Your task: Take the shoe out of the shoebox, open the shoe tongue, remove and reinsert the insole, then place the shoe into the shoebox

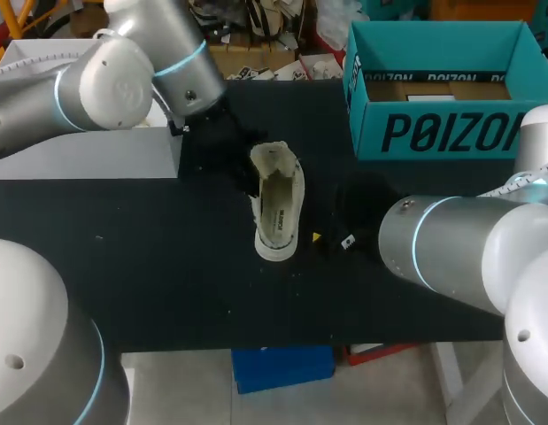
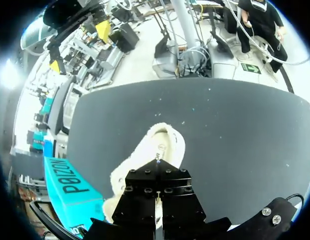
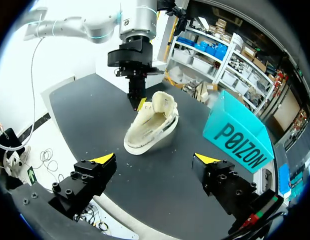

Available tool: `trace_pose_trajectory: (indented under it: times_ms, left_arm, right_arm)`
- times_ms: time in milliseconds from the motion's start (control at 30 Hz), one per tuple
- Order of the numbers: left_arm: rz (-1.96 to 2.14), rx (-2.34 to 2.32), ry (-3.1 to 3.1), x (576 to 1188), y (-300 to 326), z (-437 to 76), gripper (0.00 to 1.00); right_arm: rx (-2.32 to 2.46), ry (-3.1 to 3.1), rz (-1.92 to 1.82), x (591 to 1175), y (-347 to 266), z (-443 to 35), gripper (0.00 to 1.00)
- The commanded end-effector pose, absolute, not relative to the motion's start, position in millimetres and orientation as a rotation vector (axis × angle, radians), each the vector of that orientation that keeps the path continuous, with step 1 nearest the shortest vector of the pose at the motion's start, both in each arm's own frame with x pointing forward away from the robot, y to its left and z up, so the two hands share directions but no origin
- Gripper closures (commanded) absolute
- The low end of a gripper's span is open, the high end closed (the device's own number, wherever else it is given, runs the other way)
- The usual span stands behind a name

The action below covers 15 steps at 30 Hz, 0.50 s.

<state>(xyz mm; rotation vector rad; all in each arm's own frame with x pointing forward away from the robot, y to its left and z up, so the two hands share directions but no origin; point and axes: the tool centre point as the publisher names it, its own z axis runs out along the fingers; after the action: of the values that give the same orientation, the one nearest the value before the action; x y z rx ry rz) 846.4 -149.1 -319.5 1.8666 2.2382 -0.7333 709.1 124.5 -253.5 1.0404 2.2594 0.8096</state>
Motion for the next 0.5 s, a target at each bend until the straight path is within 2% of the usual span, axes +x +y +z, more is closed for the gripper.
trace_pose_trajectory:
  times_ms: [33,67,100,133,500]
  left_arm:
    - [-0.768,1.716,2.264,837.9,-116.0,-295.9,1.0]
    - [-0.763,1.693,2.271,837.5,-111.4,-292.7,0.87]
    - [-0.763,1.693,2.271,837.5,-111.4,-292.7,0.58]
    - [-0.763,1.693,2.271,837.5,-111.4,-292.7,0.0]
    - [-0.763,1.693,2.271,837.5,-111.4,-292.7,0.0]
  right_arm:
    - [1.035,2.246,0.822,700.6,121.9,-254.6,0.0]
    - [1.035,2.246,0.822,700.6,121.9,-254.6,0.0]
    - [1.035,2.246,0.822,700.6,121.9,-254.6,0.0]
    - [1.035,2.246,0.822,700.6,121.9,-254.6,0.0]
    - [1.035,2.246,0.822,700.6,121.9,-254.6,0.0]
